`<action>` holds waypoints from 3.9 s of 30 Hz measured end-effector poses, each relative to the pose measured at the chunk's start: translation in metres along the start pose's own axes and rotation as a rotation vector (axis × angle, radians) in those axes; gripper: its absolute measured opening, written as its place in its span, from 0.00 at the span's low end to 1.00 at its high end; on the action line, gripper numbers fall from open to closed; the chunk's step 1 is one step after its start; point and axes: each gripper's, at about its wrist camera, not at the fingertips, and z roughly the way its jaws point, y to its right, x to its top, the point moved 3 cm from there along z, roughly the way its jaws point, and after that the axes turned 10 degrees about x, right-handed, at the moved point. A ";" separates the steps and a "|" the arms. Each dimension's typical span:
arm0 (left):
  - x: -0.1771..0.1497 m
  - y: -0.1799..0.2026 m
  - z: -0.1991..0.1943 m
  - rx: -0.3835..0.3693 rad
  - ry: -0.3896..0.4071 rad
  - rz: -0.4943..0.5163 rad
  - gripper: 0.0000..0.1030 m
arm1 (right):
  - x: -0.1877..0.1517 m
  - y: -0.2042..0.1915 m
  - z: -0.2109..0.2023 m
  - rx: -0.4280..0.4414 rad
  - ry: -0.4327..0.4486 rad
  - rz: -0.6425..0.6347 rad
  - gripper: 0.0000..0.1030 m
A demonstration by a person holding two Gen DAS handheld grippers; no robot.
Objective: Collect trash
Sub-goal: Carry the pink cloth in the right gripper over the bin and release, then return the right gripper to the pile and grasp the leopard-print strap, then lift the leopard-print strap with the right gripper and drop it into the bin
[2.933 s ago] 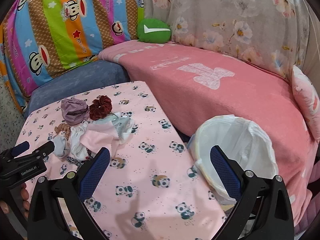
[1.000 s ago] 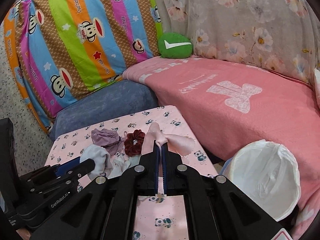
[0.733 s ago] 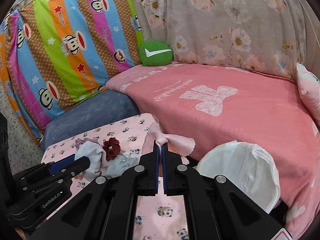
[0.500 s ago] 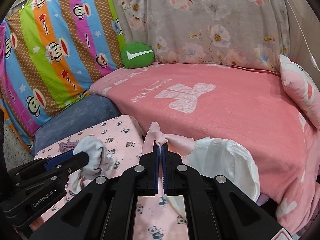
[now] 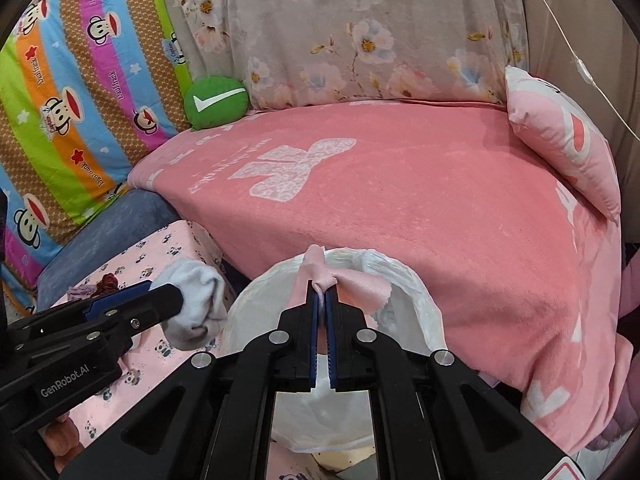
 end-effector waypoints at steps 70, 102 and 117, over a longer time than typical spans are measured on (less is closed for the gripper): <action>-0.129 -0.272 -0.034 0.281 -0.109 -0.487 0.08 | -0.111 -0.237 0.083 0.279 -0.272 -0.184 0.49; -0.120 -0.282 -0.076 0.405 -0.044 -0.439 0.08 | -0.154 -0.290 0.128 0.414 -0.402 -0.173 0.03; -0.068 -0.231 -0.097 0.371 0.050 -0.331 0.08 | -0.053 -0.256 0.049 0.425 -0.144 -0.145 0.03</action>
